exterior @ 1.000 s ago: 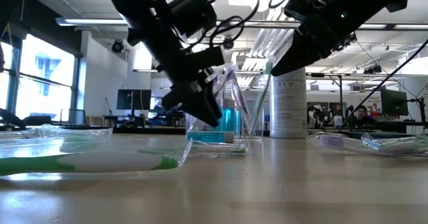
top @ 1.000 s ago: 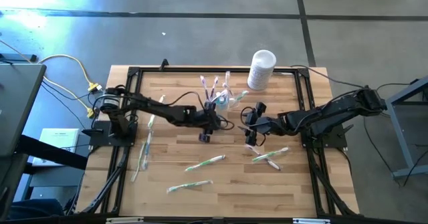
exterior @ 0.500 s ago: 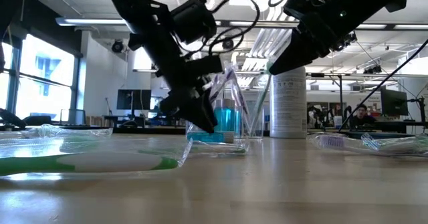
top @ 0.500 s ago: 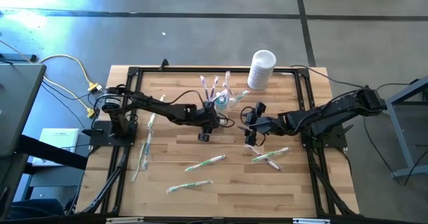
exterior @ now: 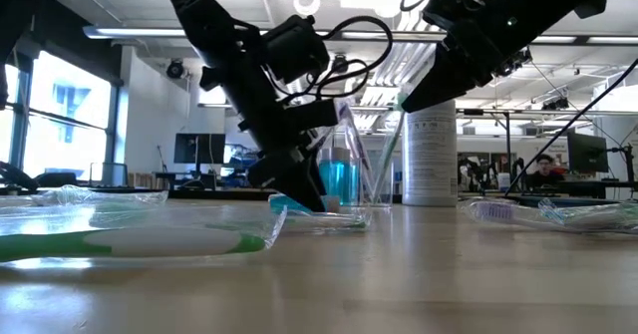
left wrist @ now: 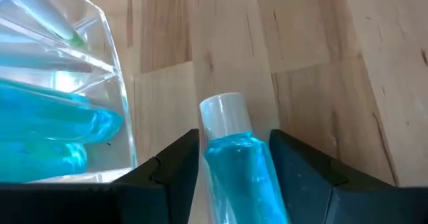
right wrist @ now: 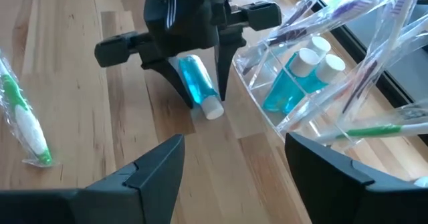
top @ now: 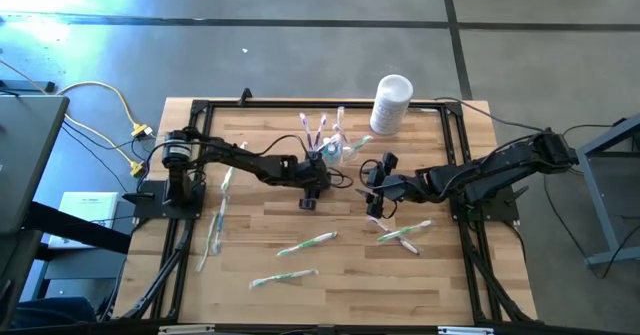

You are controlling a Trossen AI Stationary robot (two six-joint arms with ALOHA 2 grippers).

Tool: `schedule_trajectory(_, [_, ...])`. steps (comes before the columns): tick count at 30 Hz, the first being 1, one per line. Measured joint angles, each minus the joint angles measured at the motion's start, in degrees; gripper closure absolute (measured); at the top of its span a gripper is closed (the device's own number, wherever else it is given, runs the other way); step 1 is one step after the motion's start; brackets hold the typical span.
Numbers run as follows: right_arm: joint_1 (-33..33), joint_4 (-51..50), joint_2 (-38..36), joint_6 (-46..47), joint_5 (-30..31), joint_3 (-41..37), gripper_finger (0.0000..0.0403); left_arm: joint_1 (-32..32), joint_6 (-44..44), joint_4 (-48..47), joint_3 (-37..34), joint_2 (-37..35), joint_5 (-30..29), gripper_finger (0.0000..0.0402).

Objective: Pick & Place toothbrushing station
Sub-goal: Put the blue mouthwash into the transparent organizer

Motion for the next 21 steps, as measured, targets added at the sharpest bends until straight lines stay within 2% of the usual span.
schedule_trajectory(4, [0.0,0.0,0.0,0.0,0.0,0.0,0.0151,-0.6,-0.1,-1.0,0.0,0.1,0.3,0.0242])
schedule_trajectory(10, [0.0,0.0,0.0,0.0,0.0,0.0,0.0151,-1.3,0.5,-1.5,-0.1,-0.3,0.2,0.0315])
schedule_trajectory(17, [0.0,0.0,0.0,0.0,0.0,0.0,0.0151,-1.6,-0.4,-2.3,-0.5,-3.6,1.2,0.0321])
schedule_trajectory(21, [0.0,-0.3,0.0,0.0,0.0,0.0,0.0151,-2.2,-5.4,1.7,-0.7,-7.3,-0.2,0.0347])
